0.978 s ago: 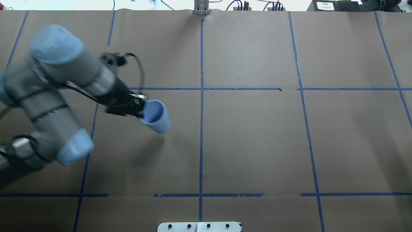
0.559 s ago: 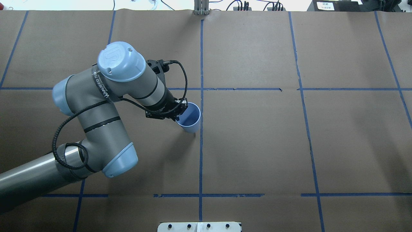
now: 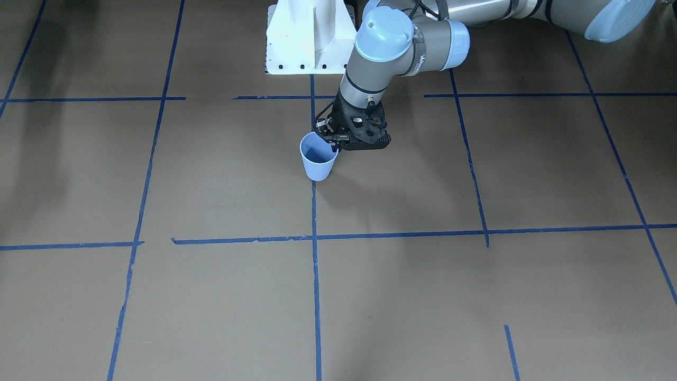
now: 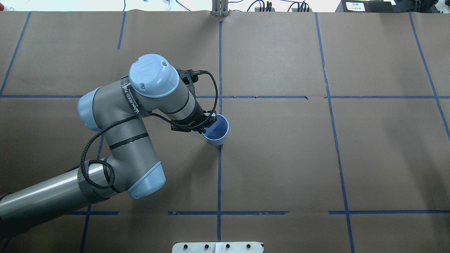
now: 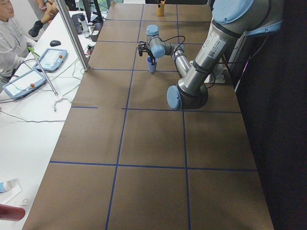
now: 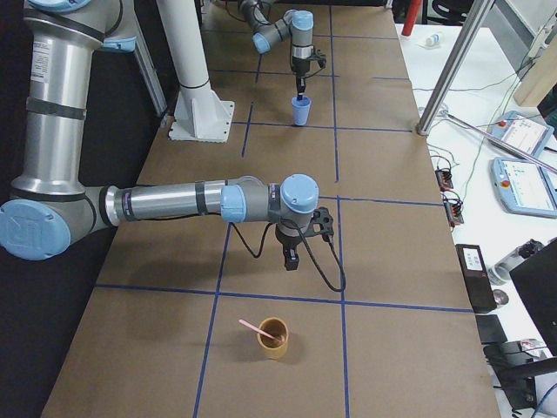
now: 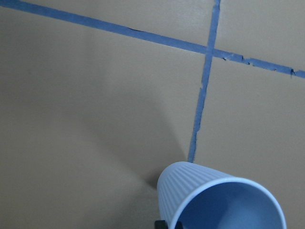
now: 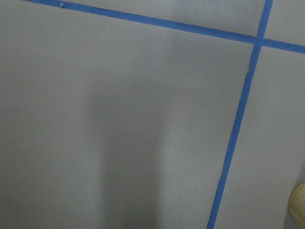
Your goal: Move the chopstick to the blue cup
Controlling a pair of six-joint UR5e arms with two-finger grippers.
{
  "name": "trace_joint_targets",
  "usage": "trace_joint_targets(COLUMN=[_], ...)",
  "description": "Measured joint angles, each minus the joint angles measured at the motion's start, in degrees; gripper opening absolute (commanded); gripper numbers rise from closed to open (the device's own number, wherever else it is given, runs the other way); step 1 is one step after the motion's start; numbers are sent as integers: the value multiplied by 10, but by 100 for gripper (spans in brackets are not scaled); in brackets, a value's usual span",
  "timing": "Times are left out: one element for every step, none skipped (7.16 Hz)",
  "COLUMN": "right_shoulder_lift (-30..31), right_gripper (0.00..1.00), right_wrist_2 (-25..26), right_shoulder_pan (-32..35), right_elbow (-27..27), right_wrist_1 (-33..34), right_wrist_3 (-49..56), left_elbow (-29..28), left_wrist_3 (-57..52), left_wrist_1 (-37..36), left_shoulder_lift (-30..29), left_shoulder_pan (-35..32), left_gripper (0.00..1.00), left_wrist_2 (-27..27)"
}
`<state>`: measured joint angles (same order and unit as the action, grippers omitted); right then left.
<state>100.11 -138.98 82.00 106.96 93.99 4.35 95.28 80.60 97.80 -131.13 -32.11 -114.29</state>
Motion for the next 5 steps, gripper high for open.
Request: trace_joint_targets(right_shoulder_lift=[0, 0, 0, 0, 0], right_gripper=[100, 100, 100, 100, 100], right_wrist_2=[0, -1, 0, 0, 0], right_shoulder_pan=[0, -1, -1, -1, -1], right_elbow=[0, 0, 0, 0, 0], right_wrist_1=[0, 0, 0, 0, 0], right_wrist_3=[0, 0, 0, 0, 0], left_elbow=[-1, -2, -2, -4, -7], left_wrist_3=[0, 1, 1, 0, 0], left_wrist_1=[0, 0, 0, 1, 1], left_shoulder_lift=[0, -1, -1, -3, -6], left_shoulder_pan=[3, 6, 7, 9, 13], left_gripper=[8, 8, 9, 12, 14], left_wrist_2=[1, 2, 2, 4, 9])
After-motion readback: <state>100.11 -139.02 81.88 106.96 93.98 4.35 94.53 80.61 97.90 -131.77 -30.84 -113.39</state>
